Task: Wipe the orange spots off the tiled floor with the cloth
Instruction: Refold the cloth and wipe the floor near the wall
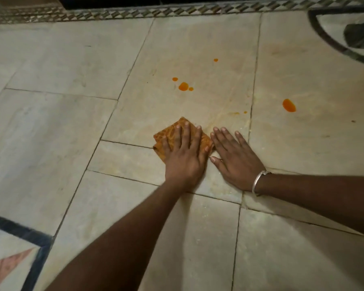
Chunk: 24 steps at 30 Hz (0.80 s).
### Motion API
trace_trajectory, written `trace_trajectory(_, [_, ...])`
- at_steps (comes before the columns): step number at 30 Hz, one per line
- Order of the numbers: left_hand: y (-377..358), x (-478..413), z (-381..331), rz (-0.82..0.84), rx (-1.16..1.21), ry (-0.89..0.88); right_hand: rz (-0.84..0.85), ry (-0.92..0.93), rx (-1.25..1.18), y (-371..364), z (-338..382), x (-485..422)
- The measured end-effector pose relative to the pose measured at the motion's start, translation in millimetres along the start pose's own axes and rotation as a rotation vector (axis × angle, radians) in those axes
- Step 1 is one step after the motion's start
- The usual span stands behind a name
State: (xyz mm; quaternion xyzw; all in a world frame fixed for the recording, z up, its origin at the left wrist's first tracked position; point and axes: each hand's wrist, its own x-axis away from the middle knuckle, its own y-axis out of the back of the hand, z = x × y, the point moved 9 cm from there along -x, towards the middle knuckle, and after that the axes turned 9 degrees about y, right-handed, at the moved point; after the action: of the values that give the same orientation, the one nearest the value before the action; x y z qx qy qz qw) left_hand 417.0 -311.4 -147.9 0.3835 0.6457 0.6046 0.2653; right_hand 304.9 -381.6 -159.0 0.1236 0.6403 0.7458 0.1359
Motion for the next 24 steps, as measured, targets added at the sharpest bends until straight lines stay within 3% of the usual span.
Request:
trace_trajectory(5, [13.0, -35.2, 45.6, -0.001, 0.04, 0.095, 0.016, 0.008, -0.003, -0.2, -1.3, 1.5])
trace_trajectory(11, [5.6, 57.4, 58.0, -0.078, 0.096, 0.352, 0.029, 0.012, -0.012, -1.2, -2.4, 1.2])
trace_trajectory(14, [-7.8, 73.3, 16.6, -0.043, 0.094, 0.282, 0.015, 0.015, -0.01, -1.2, -1.3, 2.0])
trace_trajectory(20, [-0.6, -4.9, 3.0, -0.064, 0.045, 0.013, 0.005, 0.016, 0.021, 0.1, -0.3, 2.0])
trace_trajectory(24, [14.4, -36.2, 48.4, -0.013, 0.089, 0.087, 0.02, 0.015, 0.012, 0.0, -0.7, 2.1])
